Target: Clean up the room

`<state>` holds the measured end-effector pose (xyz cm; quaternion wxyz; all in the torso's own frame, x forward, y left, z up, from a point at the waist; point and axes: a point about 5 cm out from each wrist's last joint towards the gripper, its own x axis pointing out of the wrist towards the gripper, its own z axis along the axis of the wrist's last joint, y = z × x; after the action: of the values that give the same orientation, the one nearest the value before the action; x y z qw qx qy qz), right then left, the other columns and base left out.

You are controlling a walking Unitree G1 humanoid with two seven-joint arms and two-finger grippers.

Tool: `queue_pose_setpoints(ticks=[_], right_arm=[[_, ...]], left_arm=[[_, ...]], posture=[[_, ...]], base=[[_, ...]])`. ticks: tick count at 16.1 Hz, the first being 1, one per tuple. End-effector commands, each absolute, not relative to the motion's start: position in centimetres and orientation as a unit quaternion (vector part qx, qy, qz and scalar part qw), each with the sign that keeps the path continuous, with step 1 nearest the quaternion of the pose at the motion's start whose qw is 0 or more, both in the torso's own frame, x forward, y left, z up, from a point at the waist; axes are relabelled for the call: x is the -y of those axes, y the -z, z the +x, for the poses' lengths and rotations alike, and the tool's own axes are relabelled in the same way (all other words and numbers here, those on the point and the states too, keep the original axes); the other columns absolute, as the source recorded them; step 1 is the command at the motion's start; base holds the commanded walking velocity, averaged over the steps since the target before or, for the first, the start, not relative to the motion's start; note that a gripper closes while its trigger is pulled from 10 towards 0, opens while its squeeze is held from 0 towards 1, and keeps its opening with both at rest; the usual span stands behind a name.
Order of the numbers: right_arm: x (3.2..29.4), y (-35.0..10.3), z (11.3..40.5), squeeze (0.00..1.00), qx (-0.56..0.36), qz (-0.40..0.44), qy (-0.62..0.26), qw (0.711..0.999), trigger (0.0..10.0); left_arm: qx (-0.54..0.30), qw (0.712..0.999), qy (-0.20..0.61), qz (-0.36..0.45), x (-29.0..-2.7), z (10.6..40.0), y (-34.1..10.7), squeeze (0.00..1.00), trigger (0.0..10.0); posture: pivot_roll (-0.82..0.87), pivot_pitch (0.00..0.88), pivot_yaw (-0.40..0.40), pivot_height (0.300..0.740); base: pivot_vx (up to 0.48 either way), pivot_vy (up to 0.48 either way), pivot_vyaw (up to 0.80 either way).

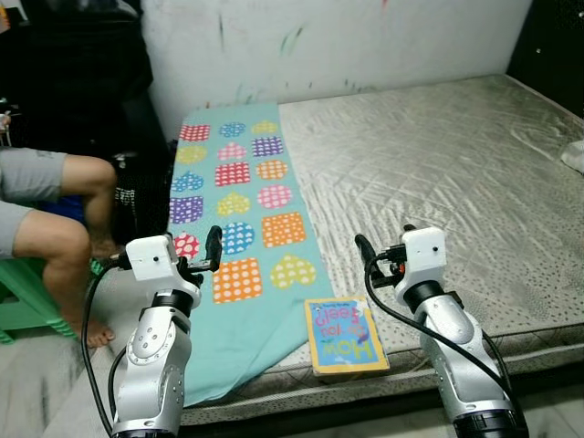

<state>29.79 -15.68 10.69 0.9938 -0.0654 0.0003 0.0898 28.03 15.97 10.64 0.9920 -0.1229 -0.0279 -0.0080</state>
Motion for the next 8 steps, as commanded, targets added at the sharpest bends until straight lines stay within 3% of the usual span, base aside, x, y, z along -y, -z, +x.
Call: queue_pose_setpoints(ticks=[1,2,4,8], right_arm=[[15.94,-11.04,29.99,0.0,0.013,-0.084,-0.071,0.994,10.0],[15.86,-10.82,30.03,0.0,-0.016,0.005,-0.079,0.997,10.0],[15.52,-10.87,29.88,0.0,-0.013,-0.002,-0.094,0.995,10.0],[15.39,-10.6,29.77,0.0,-0.017,0.004,-0.093,0.996,10.0]], left_arm=[[0.024,0.992,0.009,-0.121,-16.22,28.01,-10.63,0.0,10.0],[0.018,0.991,0.012,-0.134,-16.15,27.98,-10.53,0.0,10.0],[0.017,0.991,0.01,-0.131,-16.22,27.99,-10.52,0.0,10.0],[0.008,0.992,-0.009,-0.124,-16.46,27.97,-10.32,0.0,10.0]], posture=[[-0.21,0.0,0.105,0.74],[-0.21,0.0,0.107,0.74],[-0.21,0.0,0.109,0.74],[-0.21,0.0,0.11,0.74]], base=[[0.0,0.0,0.0],[0.0,0.0,0.0],[0.0,0.0,0.0],[0.0,0.0,-0.8]])
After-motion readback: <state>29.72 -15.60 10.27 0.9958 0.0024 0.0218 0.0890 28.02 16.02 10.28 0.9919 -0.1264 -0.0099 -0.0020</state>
